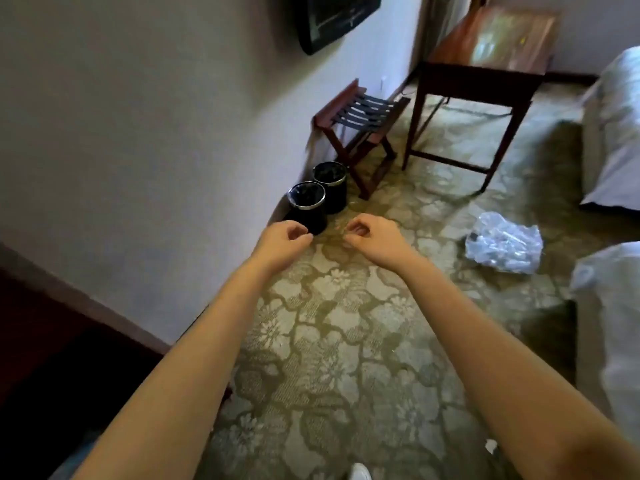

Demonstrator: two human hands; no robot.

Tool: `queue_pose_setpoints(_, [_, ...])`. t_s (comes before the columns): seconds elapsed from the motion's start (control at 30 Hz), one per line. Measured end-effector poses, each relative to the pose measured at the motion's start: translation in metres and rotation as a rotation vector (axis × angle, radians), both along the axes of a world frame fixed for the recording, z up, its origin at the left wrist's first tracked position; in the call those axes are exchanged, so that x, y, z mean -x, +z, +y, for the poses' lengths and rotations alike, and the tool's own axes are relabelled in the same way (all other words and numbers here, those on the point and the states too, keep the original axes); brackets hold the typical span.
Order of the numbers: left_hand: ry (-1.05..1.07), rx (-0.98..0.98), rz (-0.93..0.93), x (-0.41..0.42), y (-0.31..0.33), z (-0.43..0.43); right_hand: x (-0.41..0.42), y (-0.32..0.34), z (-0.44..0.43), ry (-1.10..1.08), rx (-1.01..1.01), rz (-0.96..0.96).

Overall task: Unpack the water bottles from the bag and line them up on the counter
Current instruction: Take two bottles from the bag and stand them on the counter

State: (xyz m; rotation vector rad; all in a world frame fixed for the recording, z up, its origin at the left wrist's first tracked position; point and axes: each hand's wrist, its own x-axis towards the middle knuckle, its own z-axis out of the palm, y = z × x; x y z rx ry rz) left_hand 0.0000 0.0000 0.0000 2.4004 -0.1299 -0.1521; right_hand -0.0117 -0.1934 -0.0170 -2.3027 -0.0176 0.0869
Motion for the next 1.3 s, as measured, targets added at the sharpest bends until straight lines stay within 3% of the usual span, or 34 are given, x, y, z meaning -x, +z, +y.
queue_pose_setpoints(0.27, [-0.240,0.022,0.133,-0.103,-0.033,-0.139,-0.050,-0.024,-0.123,-0.229,0.059,0.126])
queue_pose_setpoints(0.77, [-0.447,-0.035,0.235,-0.318,-0.086,-0.360,-0.224,-0.063,-0.321,-0.413,0.116,0.299])
queue_pose_setpoints(1.3, [-0.412,-0.095,0.306,-0.444,-0.106,-0.650,-0.378,-0.101,-0.620,-0.390,0.088,0.360])
